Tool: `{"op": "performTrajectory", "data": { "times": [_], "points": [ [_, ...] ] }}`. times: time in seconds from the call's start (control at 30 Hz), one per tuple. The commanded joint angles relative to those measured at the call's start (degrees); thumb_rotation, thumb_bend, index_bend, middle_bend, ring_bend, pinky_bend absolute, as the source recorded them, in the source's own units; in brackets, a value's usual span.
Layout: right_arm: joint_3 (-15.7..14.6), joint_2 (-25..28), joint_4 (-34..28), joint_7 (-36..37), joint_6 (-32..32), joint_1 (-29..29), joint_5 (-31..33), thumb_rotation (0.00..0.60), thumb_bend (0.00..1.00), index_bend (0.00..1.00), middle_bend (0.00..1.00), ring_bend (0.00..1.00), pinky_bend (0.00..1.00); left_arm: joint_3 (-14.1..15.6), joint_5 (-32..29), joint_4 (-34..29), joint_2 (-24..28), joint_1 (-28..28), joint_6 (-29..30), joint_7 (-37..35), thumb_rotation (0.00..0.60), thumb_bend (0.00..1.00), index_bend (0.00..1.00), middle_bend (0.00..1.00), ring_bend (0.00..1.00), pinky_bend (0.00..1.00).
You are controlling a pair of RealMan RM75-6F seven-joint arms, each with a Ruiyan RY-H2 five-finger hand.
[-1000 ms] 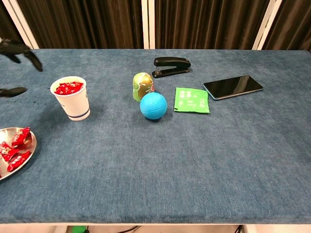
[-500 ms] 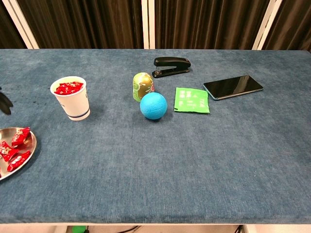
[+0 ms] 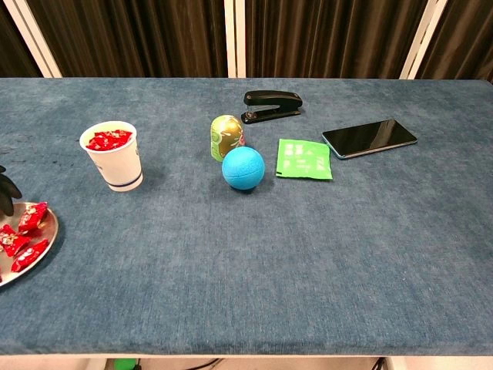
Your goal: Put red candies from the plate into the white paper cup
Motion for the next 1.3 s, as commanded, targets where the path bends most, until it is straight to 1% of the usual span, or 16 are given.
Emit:
{"op": "performTrajectory", "data": {
  "times": [0.03,0.37,0.8,1.3],
  "points": [
    [0.0,0.1,-0.1,-0.1,0.1,0.0,0.0,0.600,0.35,0.00,0.00,0.00,0.00,-0.5,-1.0,0.9,-1.3,0.2,-0.6,1.3,0.600,0.29,0.40,0.23,0.07,0.22],
    [0.1,0.2,-0.3,-0.2,0.1,0.0,0.1,0.600,0.35,0.00,0.00,0.00,0.00,-0.9,-1.6,2.5,-2.7,-0.1,-2.4,3.3,0.600,0.29,0.42,0.23,0.07,0.22],
    [0.1,0.2,-0.2,-0.3,0.2,-0.1,0.2,0.600,0.35,0.00,0.00,0.00,0.00,-1.0,-0.8,4.5,-4.4,0.1,-2.4,4.3,0.600,0.30,0.44,0.23,0.07,0.22],
    [0.0,0.1,-0.1,-0.4,0.0,-0.1,0.3,0.600,0.35,0.00,0.00,0.00,0.00,-1.5,0.1,6.0,-5.5,0.6,-1.4,3.6,0.600,0.31,0.56,0.25,0.07,0.22]
  ]
}}
